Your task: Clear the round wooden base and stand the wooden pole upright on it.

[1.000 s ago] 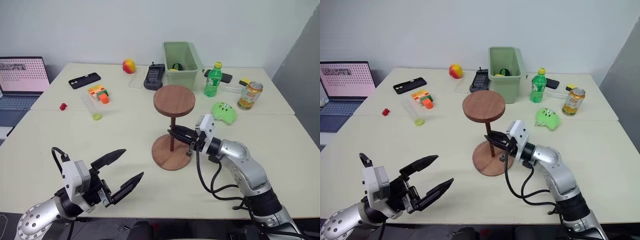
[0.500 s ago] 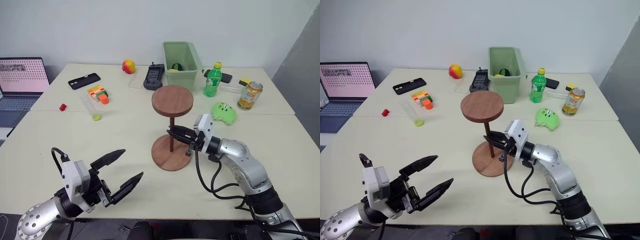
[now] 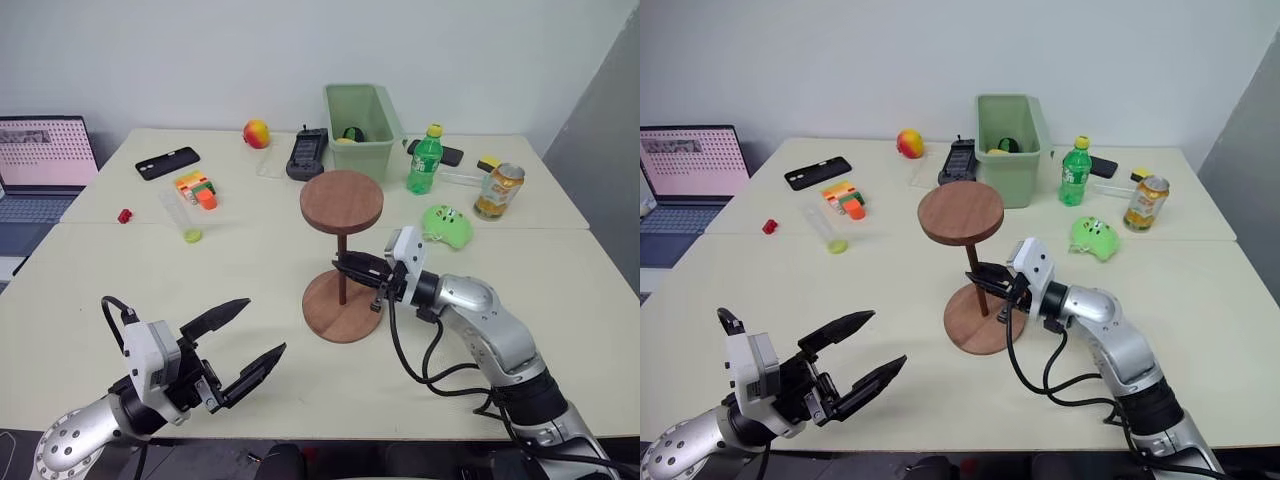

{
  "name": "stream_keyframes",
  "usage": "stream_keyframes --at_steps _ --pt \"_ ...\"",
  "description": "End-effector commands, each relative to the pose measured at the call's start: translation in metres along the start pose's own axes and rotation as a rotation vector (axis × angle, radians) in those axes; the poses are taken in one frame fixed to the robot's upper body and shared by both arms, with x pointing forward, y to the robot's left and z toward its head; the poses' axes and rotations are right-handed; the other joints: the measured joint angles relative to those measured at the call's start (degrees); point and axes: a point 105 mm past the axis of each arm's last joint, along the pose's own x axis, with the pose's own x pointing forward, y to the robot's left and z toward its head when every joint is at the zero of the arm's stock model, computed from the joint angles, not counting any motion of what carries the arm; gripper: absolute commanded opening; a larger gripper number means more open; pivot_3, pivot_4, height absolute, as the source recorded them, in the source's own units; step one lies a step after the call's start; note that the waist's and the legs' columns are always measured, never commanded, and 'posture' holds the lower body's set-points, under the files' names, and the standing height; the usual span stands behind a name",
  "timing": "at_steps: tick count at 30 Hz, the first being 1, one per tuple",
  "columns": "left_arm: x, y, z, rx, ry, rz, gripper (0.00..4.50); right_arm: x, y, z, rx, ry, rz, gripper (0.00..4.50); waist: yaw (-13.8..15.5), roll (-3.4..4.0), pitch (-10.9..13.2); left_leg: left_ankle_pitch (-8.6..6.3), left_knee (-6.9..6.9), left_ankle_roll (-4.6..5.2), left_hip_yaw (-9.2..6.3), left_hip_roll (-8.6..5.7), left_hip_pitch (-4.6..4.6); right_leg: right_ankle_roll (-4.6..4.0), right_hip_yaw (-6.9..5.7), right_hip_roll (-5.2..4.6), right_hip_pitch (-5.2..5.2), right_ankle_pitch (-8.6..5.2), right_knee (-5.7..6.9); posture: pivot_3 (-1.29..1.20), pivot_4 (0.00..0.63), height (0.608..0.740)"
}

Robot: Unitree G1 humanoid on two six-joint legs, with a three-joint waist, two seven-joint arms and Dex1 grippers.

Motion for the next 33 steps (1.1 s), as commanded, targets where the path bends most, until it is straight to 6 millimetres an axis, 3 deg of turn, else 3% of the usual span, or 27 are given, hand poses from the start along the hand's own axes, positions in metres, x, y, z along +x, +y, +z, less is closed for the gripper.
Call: stream_keyframes --at_steps 1,7,8,11,15,21,24,29,33 --pt "0.002 0.0 0.009 0.041 -0.032 -0.011 4.5 -0.014 0.02 -0.059 0.173 0.307 0.081 0.2 0.0 0.01 0.09 -0.01 0.0 -0.02 0.0 0.0 -0.02 0.03 0.0 0.0 -0.06 0.0 -0.02 0.0 0.15 0.74" --pt "0.007 0.003 0.009 0.047 -0.039 -0.018 4.5 -0.016 0.015 -0.041 0.178 0.306 0.078 0.2 0.0 0.07 0.29 -0.15 -0.19 -0.17 -0.08 -0.01 -0.17 0.36 -0.12 0.02 -0.06 0.21 -0.56 0.0 0.15 0.74" --pt "0.008 0.004 0.009 0.048 -0.04 -0.02 4.5 -0.015 0.015 -0.038 0.179 0.297 0.076 0.89 -0.01 0.06 0.31 -0.26 -0.18 -0.17 -0.07 -0.02 -0.19 0.22 -0.09 0.01 -0.01 0.29 -0.57 0.0 0.15 0.74" --pt "0.011 0.005 0.01 0.05 -0.047 -0.025 4.5 -0.011 0.015 -0.033 0.18 0.281 0.08 1.4 0.17 -0.59 0.96 -0.33 -0.12 -0.18 -0.24 0.01 -0.76 0.19 -0.29 0.01 -0.27 0.31 -0.6 0.0 0.15 0.74" --pt "0.014 0.006 0.011 0.053 -0.05 -0.032 4.5 -0.015 0.015 -0.028 0.182 0.276 0.08 2.45 0.25 0.02 1.39 -0.17 0.4 -0.41 -0.16 -0.08 -2.84 0.36 -0.3 -0.08 -2.18 0.46 -0.33 0.0 0.15 0.74" --pt "0.015 0.014 0.012 0.059 -0.05 -0.036 4.5 -0.031 0.012 -0.021 0.176 0.285 0.067 3.76 0.25 -0.01 1.52 -0.21 0.4 -0.33 -0.22 -0.09 -3.0 0.36 -0.44 -0.14 -2.21 0.46 -0.44 0.0 0.15 0.74" --pt "0.02 0.028 0.013 0.051 -0.021 -0.028 4.5 -0.047 0.003 -0.015 0.159 0.298 0.045 4.43 0.43 0.09 1.71 -0.26 0.63 -0.23 -0.27 -0.1 -2.99 0.38 -0.49 -0.14 -2.15 0.46 -0.29 0.0 0.15 0.74" --pt "0.03 0.054 0.006 0.014 0.262 -0.123 4.5 -0.075 -0.01 0.002 0.162 0.315 0.029 4.47 0.75 -0.18 2.34 -0.35 1.07 0.0 -0.37 -0.22 -2.9 0.4 -0.55 -0.11 -2.15 0.45 0.37 0.0 0.15 0.74" --pt "0.037 0.075 0.032 0.055 0.302 -0.172 4.5 -0.097 -0.018 0.016 0.19 0.322 0.053 4.47 0.31 -0.18 2.65 -0.33 1.1 0.03 -0.33 -0.21 -2.85 0.39 -0.54 0.03 -2.16 0.46 0.52 0.0 0.15 0.74"
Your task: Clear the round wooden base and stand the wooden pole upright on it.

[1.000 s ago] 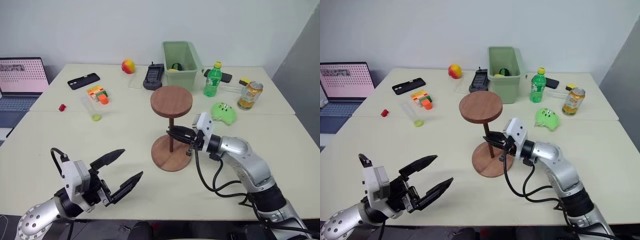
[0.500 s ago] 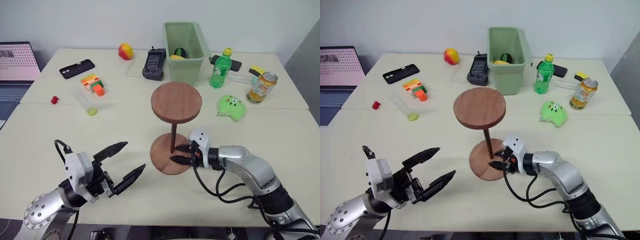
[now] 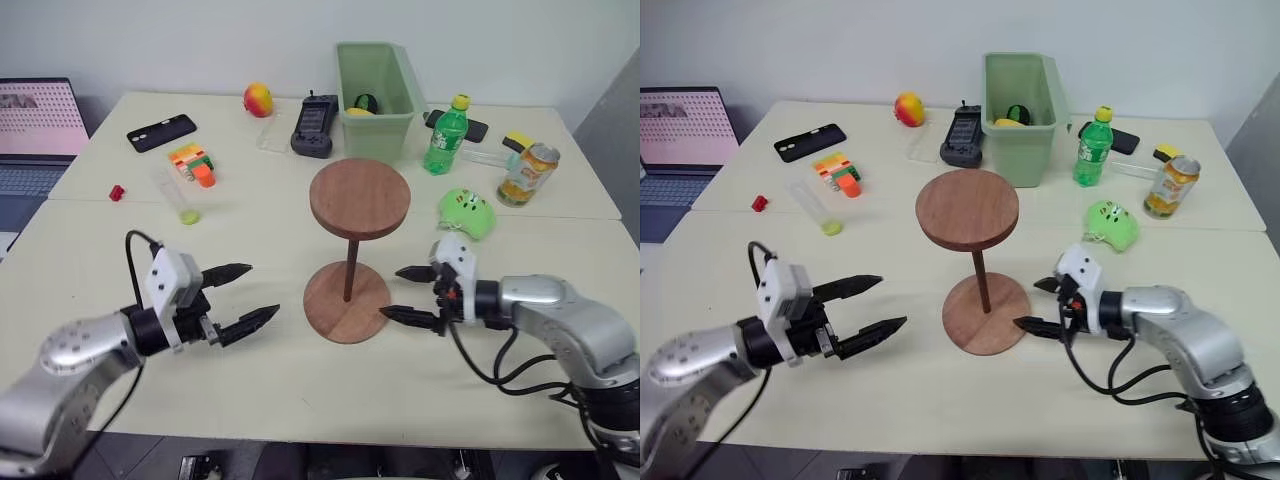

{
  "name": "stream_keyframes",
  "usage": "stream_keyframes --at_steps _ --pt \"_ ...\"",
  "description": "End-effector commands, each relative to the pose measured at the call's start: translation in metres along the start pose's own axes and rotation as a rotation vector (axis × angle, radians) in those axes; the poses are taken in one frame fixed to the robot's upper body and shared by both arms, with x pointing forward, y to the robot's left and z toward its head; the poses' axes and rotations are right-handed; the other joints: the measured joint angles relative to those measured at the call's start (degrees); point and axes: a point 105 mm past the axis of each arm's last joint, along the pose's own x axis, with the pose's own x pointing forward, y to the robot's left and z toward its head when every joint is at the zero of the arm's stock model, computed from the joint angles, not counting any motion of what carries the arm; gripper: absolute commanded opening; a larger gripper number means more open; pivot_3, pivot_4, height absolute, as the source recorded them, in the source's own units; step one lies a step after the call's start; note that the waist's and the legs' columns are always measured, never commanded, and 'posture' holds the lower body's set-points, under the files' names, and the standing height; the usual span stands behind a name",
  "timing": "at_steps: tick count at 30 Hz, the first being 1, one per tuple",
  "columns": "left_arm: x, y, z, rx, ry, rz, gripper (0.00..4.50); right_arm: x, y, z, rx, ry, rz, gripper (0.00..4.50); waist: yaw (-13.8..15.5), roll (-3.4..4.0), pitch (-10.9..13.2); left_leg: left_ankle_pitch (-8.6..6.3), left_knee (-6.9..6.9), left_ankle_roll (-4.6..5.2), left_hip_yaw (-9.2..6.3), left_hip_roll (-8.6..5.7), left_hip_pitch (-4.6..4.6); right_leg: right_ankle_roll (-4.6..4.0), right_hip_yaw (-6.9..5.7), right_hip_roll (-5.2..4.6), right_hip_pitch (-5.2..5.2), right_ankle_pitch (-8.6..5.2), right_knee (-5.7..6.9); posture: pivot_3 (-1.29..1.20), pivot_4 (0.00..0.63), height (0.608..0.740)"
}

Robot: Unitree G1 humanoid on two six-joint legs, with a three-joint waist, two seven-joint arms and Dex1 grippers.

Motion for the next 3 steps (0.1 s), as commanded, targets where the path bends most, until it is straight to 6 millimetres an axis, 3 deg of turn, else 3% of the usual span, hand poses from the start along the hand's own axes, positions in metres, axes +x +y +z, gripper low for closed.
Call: stream_keyframes --at_steps 1,3 --pt "-0.003 0.014 0.027 0.032 0.015 -0.065 4.5 -0.028 0.001 0.016 -0.014 -0.024 0.065 4.47 -0.03 -0.02 0.17 0.0 0.01 0.0 0.01 0.0 -0.02 0.0 -0.02 0.02 -0.02 0.0 0.0 0.0 0.15 0.74" --pt "-0.004 0.025 0.036 0.078 0.063 -0.087 4.5 -0.046 -0.007 0.017 -0.045 -0.013 0.057 4.47 -0.04 -0.02 0.18 0.05 0.02 -0.09 0.1 0.0 -0.04 0.0 -0.03 0.06 -0.03 0.0 -0.02 0.0 0.15 0.74"
